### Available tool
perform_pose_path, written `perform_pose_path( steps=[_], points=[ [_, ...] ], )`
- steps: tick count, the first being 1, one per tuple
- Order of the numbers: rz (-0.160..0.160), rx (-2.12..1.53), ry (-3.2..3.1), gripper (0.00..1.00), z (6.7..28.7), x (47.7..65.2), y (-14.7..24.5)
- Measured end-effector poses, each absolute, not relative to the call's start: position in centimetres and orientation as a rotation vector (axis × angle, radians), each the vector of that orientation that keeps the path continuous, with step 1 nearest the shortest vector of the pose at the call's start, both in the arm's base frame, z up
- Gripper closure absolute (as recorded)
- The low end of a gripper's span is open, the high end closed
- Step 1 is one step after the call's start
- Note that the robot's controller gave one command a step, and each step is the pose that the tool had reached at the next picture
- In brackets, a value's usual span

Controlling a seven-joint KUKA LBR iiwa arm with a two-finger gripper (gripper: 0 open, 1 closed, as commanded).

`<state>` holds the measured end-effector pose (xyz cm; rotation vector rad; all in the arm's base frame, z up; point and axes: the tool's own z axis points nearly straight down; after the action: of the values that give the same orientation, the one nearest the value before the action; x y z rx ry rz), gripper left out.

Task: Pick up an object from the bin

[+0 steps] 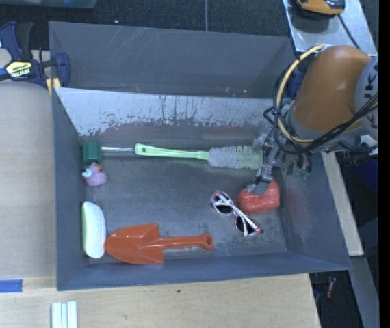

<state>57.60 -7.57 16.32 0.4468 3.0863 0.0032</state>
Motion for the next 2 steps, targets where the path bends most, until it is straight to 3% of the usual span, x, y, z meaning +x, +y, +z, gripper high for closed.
perform_pose_path(
  steps=[1, 2],
  points=[
    [0.002, 0.523, 3.076, 0.00, 12.2, 59.5, -9.1],
    [0.010, 0.733, 3.030, 1.00, 7.8, 56.7, -6.9]
  ],
)
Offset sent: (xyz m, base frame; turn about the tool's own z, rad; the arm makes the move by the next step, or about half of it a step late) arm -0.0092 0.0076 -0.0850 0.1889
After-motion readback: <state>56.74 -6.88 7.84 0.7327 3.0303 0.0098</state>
